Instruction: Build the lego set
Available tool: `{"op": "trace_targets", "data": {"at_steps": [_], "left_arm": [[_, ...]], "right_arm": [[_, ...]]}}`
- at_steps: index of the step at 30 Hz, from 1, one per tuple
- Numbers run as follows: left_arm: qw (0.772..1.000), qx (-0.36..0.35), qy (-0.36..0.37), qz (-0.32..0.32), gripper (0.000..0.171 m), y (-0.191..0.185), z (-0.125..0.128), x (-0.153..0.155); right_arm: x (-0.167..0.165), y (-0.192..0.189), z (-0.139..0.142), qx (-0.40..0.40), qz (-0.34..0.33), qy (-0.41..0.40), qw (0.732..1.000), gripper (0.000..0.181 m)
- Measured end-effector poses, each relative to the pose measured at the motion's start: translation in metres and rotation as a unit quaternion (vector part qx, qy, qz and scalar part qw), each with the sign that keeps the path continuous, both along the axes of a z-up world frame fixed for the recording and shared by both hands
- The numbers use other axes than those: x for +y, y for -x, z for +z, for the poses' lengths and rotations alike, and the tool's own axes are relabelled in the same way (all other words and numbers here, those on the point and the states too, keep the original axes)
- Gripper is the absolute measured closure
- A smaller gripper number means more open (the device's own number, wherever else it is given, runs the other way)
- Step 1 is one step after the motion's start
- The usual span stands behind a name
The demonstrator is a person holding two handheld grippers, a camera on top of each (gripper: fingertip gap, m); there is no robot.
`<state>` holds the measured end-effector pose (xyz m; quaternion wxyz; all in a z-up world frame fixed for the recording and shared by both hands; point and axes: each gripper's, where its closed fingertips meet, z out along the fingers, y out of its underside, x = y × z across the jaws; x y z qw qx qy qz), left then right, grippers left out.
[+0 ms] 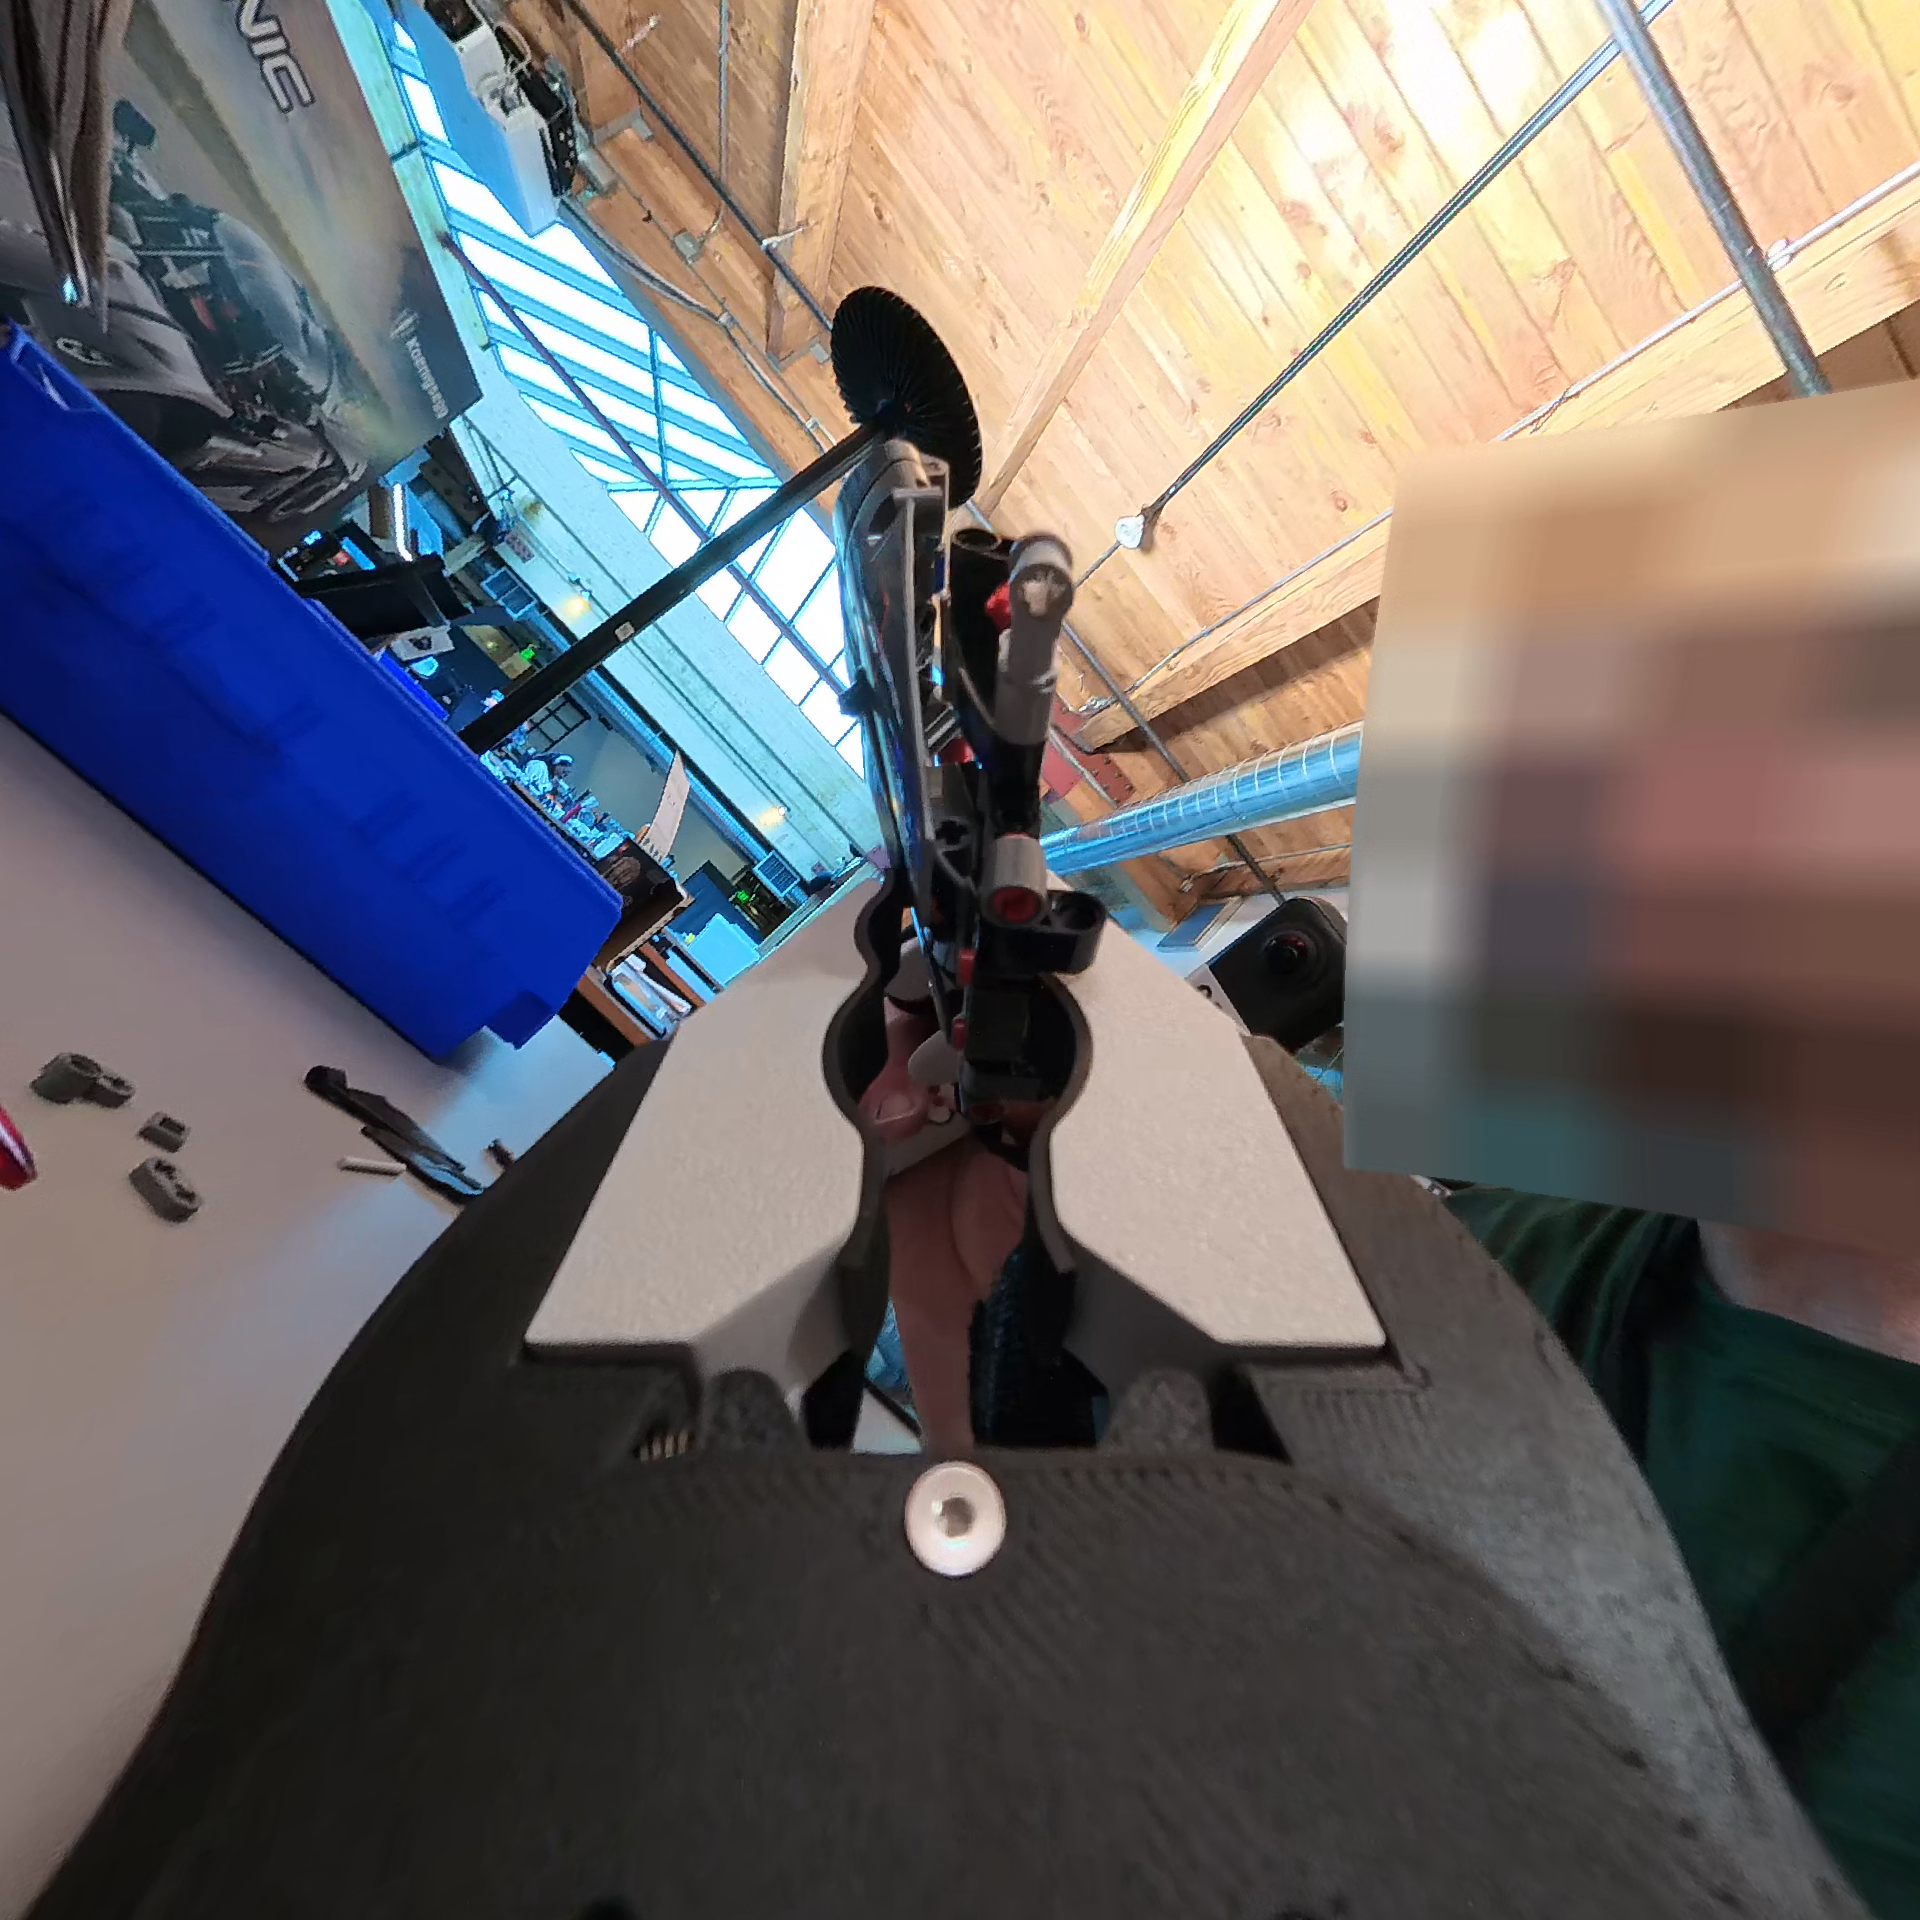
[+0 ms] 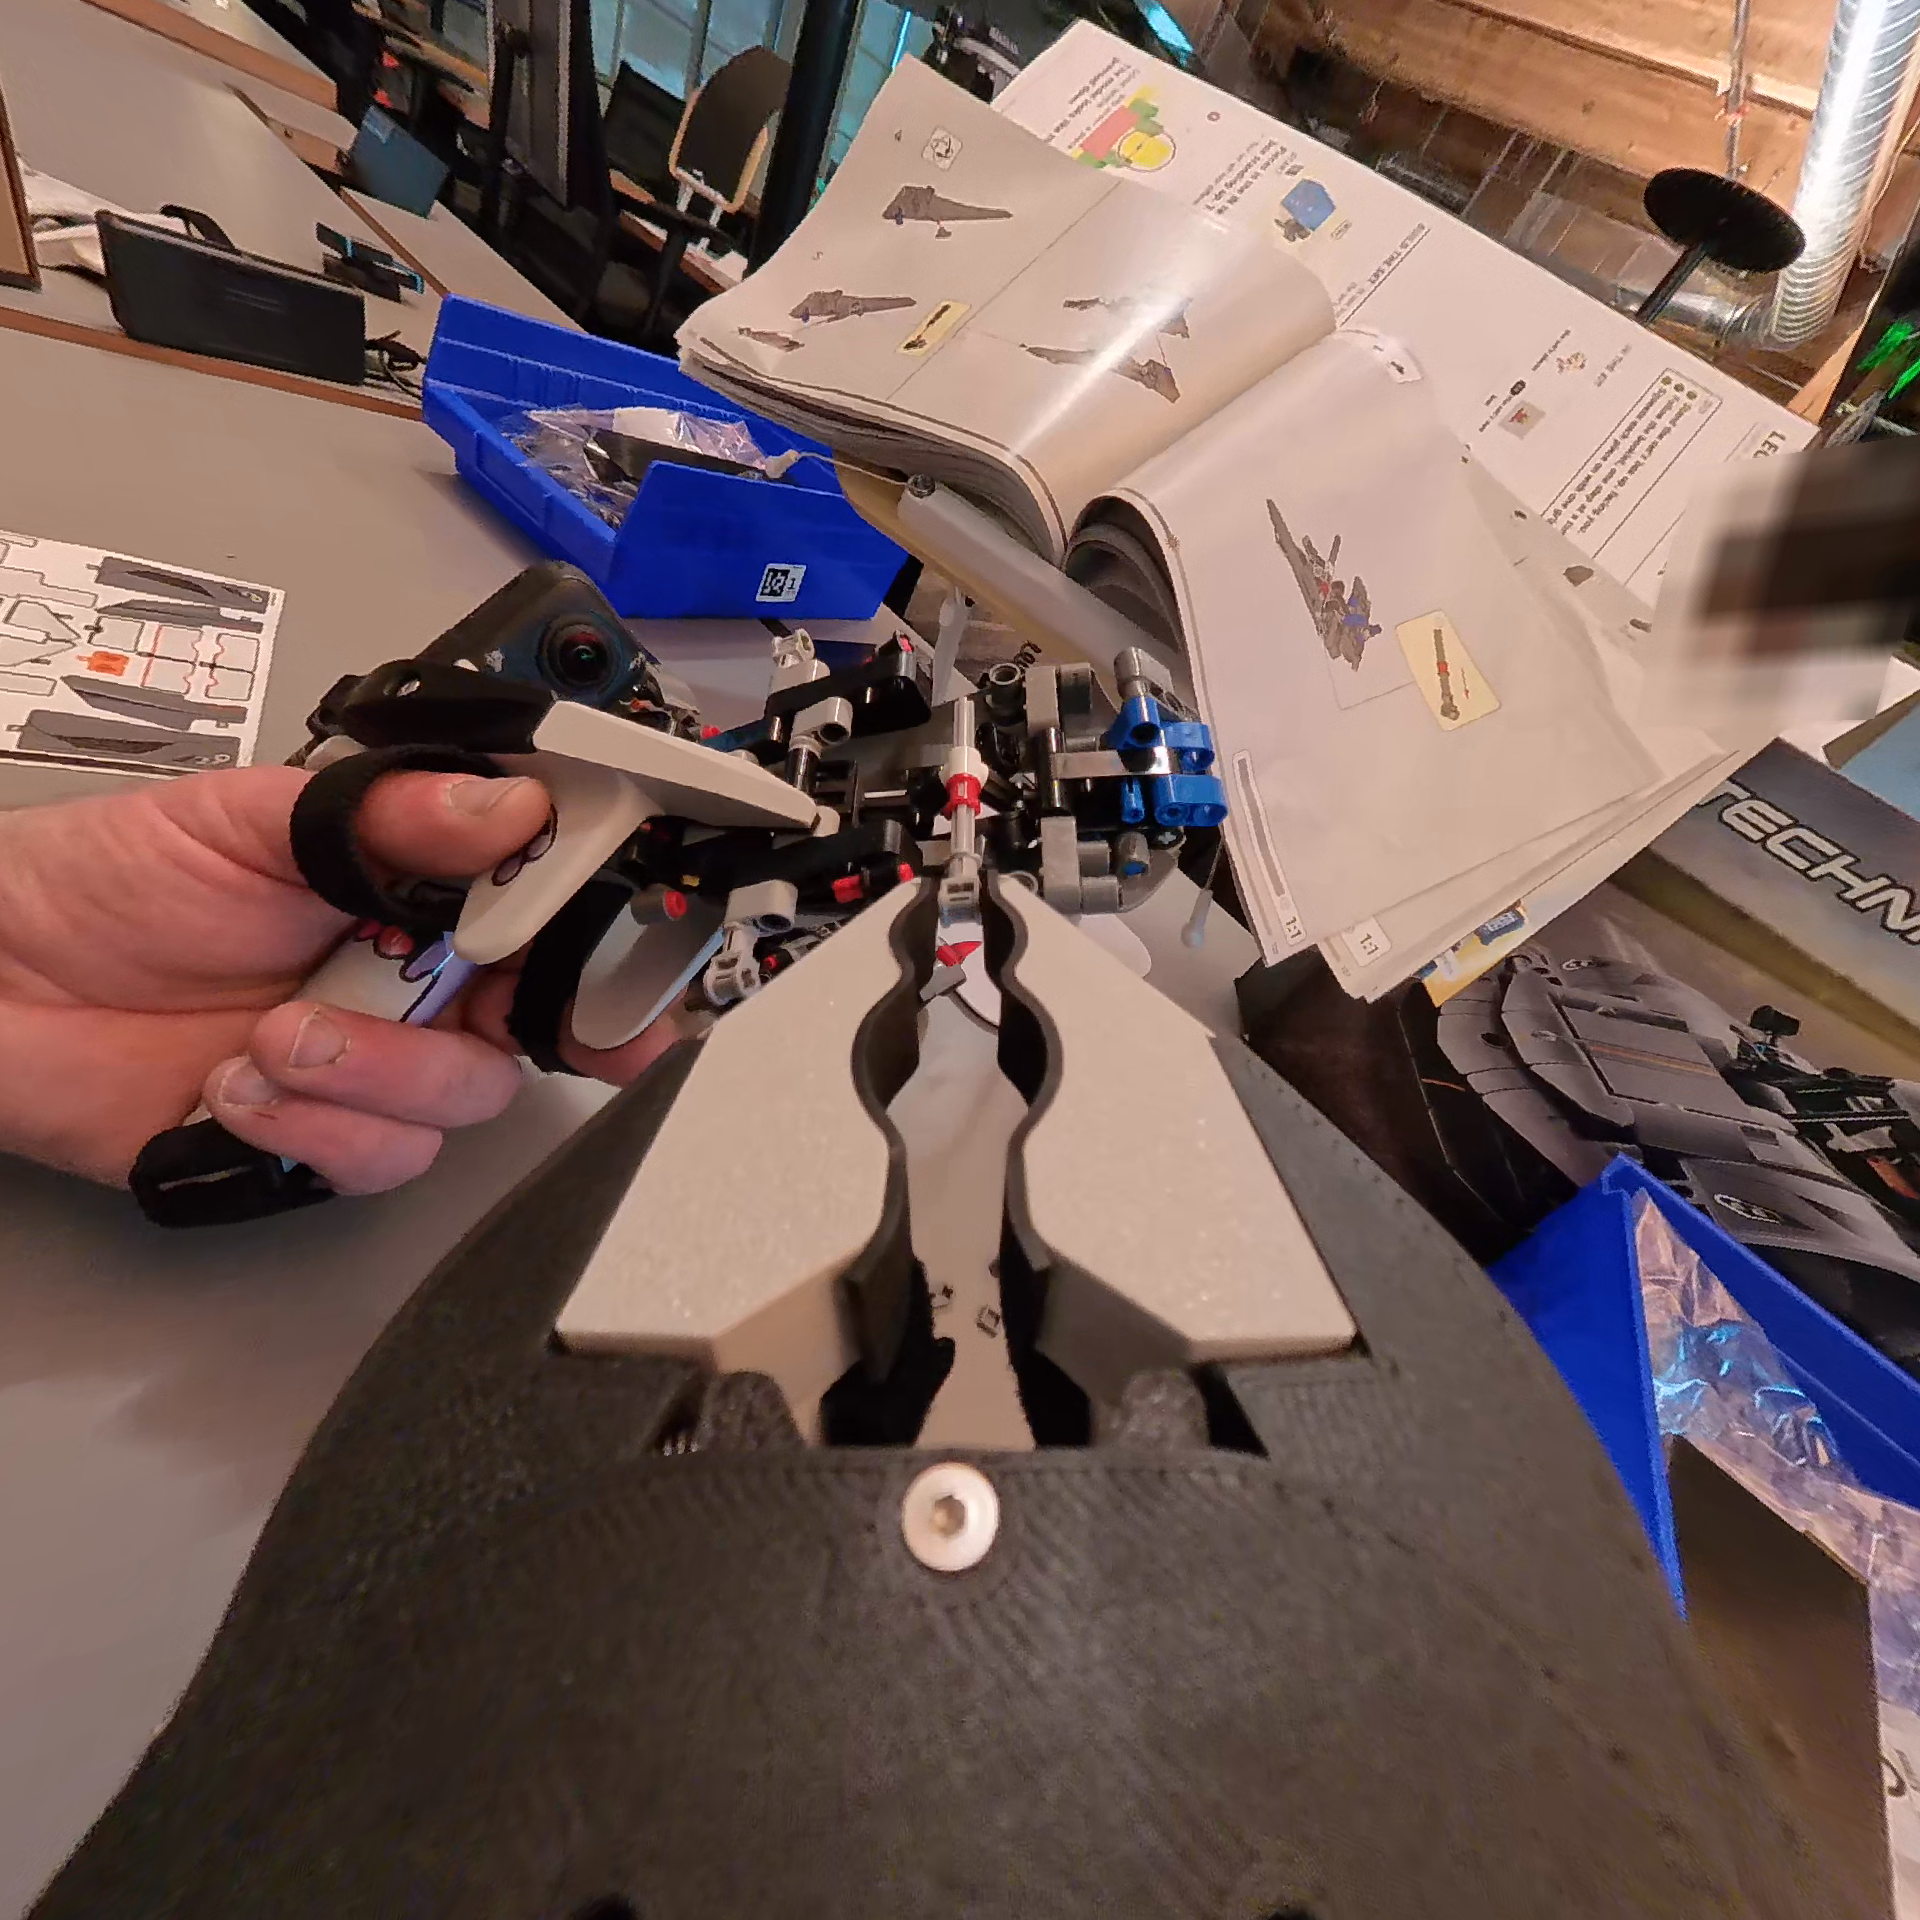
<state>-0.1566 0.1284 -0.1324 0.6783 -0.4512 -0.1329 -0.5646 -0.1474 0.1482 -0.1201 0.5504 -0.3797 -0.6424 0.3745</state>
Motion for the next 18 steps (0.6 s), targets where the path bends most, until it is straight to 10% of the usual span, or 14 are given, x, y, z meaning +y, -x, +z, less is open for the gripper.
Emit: {"op": "trace_targets", "data": {"at_steps": [18], "left_arm": [[1.000, 0.004, 0.015, -0.009, 0.153, -0.0043, -0.0100, 0.0080]], "right_arm": [[0.0076, -0.0027, -0.0069, 0.010, 0.004, 0.028, 1.000, 0.173]]}}
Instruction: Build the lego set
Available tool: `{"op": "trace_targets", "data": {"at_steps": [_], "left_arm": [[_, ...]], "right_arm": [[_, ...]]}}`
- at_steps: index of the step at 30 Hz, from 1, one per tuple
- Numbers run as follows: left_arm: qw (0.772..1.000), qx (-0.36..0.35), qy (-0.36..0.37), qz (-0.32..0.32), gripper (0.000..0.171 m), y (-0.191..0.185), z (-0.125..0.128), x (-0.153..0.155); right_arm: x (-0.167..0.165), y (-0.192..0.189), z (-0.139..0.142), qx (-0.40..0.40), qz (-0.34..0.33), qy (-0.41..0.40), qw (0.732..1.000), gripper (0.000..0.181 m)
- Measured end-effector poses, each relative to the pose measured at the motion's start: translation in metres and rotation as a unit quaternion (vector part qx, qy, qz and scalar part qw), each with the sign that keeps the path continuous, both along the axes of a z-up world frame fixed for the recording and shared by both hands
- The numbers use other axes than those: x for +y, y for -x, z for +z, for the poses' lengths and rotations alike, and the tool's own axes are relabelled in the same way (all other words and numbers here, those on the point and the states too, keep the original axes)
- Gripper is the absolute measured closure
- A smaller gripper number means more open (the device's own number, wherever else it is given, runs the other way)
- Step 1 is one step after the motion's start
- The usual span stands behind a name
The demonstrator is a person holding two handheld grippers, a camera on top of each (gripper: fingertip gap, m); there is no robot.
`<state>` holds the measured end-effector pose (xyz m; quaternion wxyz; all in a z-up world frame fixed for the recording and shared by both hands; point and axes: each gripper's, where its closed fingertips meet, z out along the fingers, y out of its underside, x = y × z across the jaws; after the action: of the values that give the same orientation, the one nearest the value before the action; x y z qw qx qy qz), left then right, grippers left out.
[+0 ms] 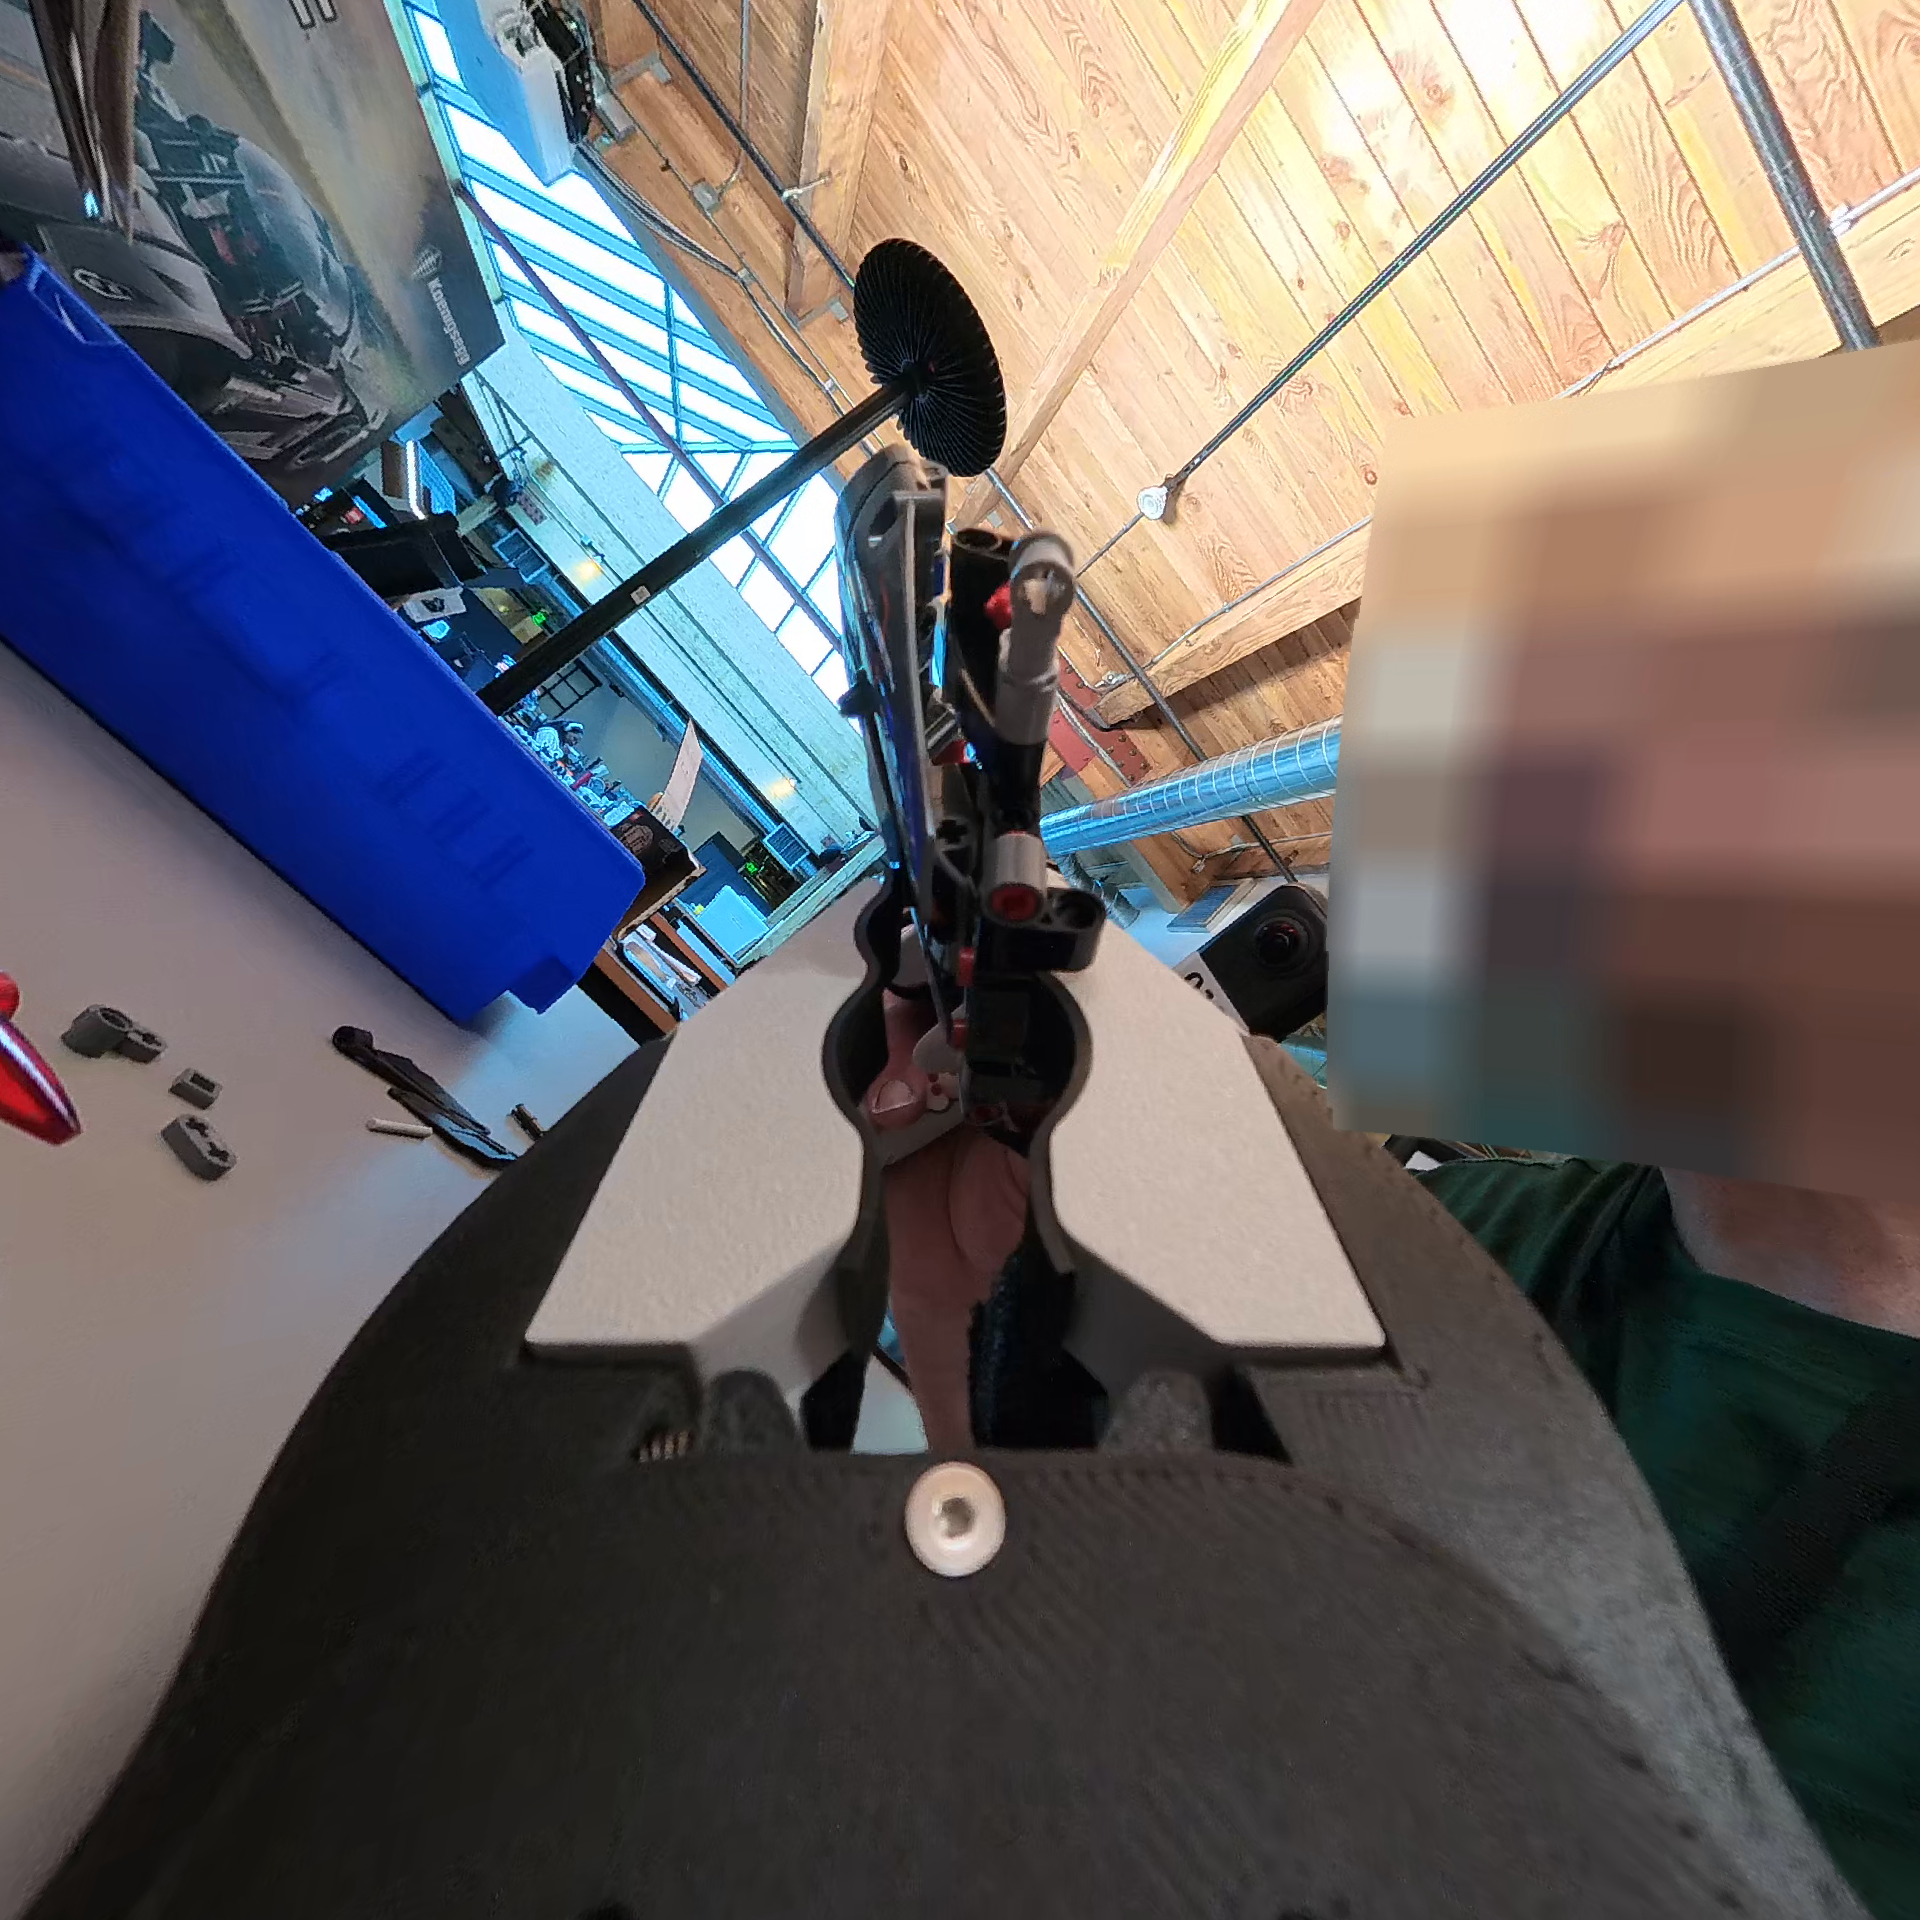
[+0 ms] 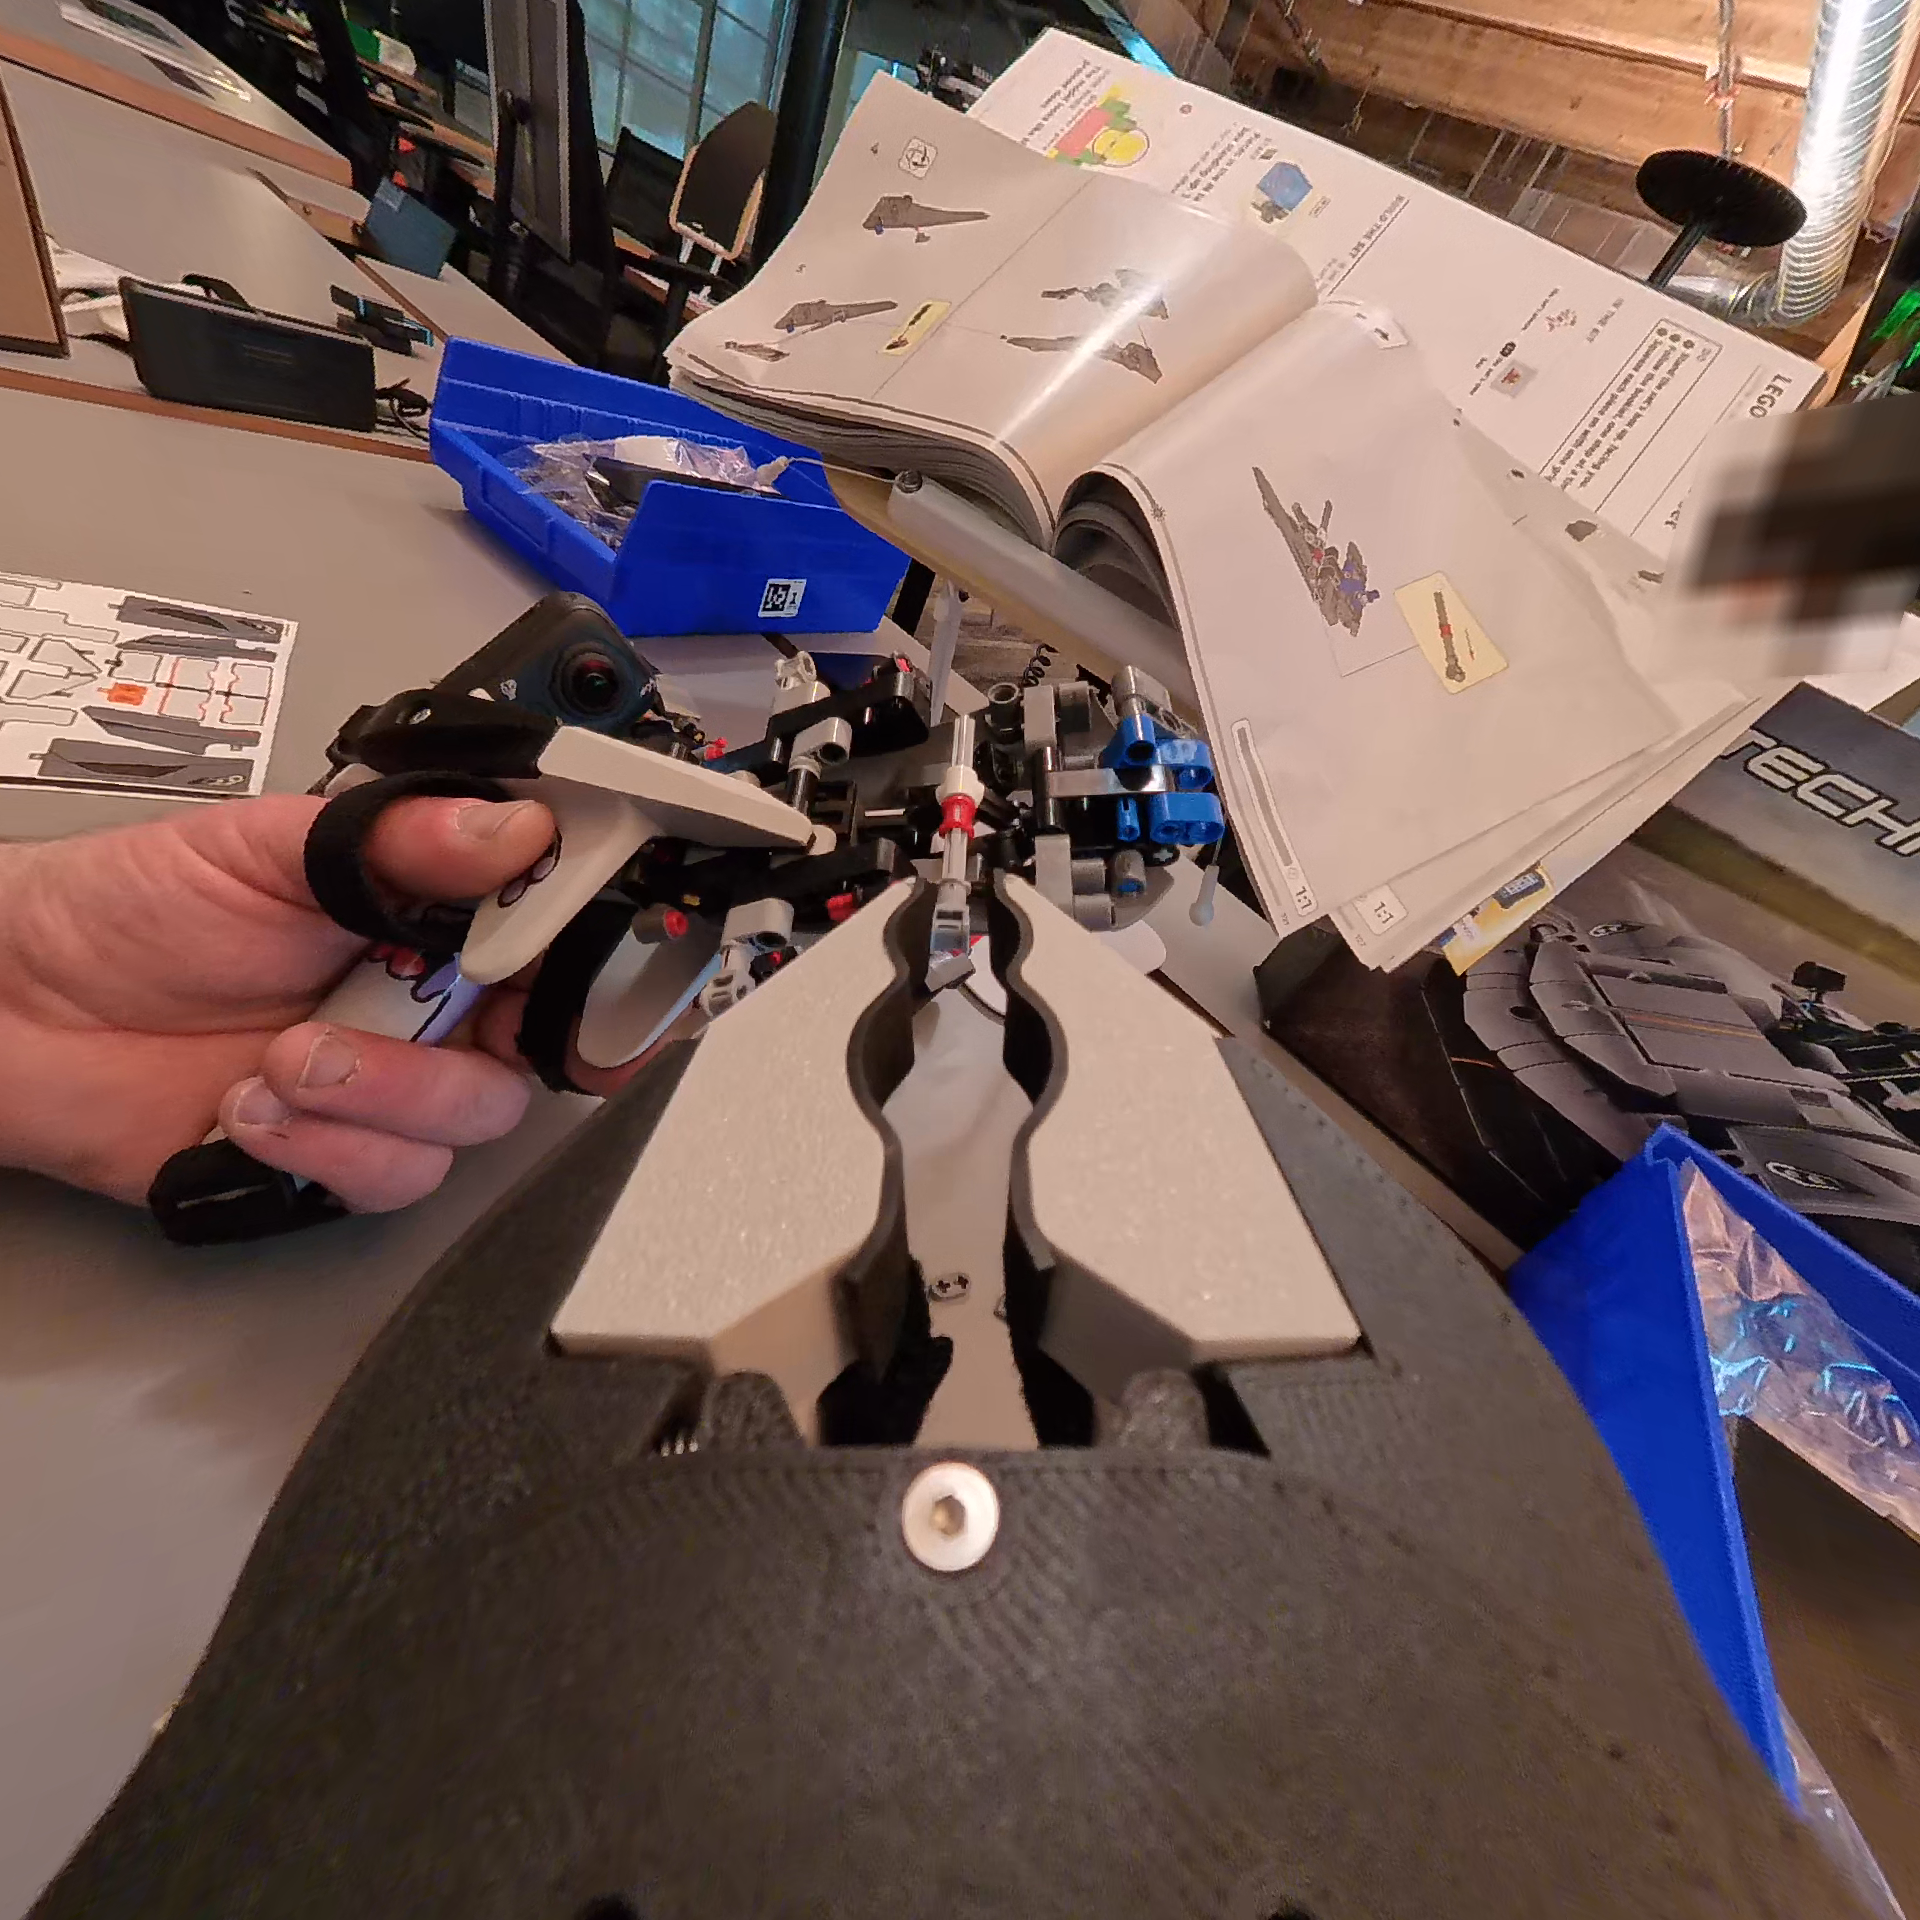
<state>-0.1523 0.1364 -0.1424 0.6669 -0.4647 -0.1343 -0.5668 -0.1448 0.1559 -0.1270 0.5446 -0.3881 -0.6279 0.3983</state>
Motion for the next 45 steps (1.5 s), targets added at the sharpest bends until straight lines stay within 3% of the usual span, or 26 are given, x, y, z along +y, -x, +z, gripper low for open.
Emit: {"op": "trace_targets", "data": {"at_steps": [17, 45], "left_arm": [[1.000, 0.010, 0.003, 0.002, 0.152, -0.0019, -0.0004, 0.0005], [1.000, 0.020, 0.009, 0.017, 0.153, 0.0018, -0.0020, 0.0001]], "right_arm": [[-0.0018, -0.0002, -0.0023, -0.005, 0.005, 0.004, 1.000, 0.180], [0.0009, -0.0018, -0.0058, -0.003, 0.015, 0.004, 1.000, 0.175]]}}
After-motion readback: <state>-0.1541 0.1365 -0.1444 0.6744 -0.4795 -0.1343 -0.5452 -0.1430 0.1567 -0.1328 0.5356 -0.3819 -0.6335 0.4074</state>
